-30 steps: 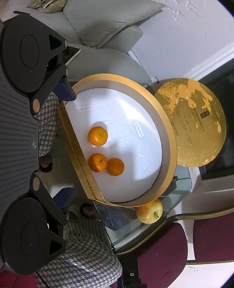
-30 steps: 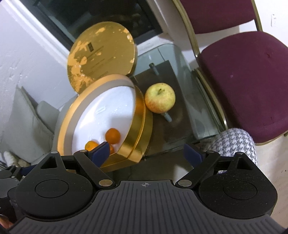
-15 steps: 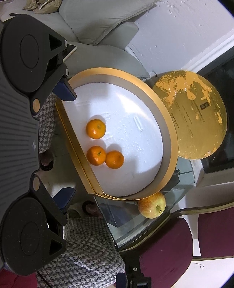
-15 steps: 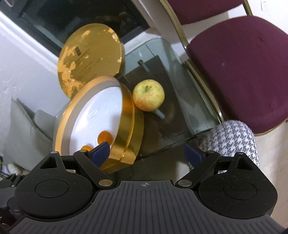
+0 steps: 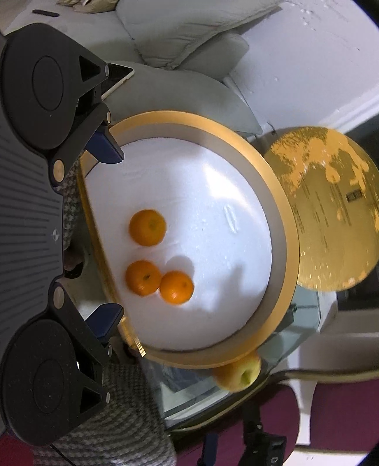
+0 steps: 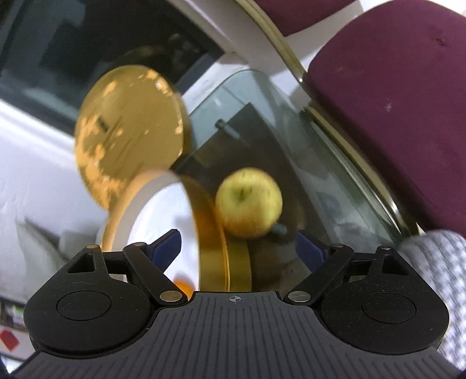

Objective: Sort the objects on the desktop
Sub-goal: 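Move the right gripper toward the yellow-green apple on the tray, then close the right gripper around the yellow-green apple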

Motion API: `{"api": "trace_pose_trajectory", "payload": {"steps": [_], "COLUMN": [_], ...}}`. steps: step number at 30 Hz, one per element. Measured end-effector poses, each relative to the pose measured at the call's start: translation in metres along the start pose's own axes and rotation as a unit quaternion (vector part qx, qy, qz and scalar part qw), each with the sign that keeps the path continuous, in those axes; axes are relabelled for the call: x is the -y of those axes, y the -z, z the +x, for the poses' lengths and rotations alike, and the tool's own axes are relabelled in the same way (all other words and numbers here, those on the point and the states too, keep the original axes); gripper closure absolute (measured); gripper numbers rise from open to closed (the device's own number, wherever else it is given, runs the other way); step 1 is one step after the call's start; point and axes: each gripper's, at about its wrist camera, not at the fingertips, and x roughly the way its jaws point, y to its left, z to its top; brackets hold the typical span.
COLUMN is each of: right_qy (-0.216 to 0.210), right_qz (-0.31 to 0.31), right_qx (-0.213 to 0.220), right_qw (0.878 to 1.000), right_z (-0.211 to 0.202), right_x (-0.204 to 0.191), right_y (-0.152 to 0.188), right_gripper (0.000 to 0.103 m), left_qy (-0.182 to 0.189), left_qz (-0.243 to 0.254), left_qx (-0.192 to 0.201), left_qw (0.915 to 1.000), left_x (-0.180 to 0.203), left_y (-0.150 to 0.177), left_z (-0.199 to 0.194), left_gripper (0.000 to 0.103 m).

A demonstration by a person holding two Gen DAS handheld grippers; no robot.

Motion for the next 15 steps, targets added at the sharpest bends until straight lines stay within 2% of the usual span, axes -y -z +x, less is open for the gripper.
{"api": "trace_pose_trajectory", "payload": {"steps": [7,11,15], "right_qy": [0.034,0.042,0.068], "right_qz": [0.047,0.057,0.053], "right_qx": [-0.031,-0.044,-0.043], "right_qw": [0.998,0.996,0.995], "right_z": [0.061,0.082,0.094], "right_x": [-0.001,-0.005,-0.009], "right_y": [-0.027,-0.029,-0.030], "right_gripper": [0.012,0.010,0.009], "left_qy": [0.008,0.013,0.015], "left_qz": [-0.031,-0.038,-0.048], "left_qx": [-0.014,-0.020,-0.028], "left_qw": [0.9994,0.9990,0.9983], "left_x": [-0.020,-0.027,-0.034], "left_y": [-0.009,-0.009,-0.008], "left_z": [0.020,0.029,0.037], "left_gripper": [0.001,0.001,0.001]}}
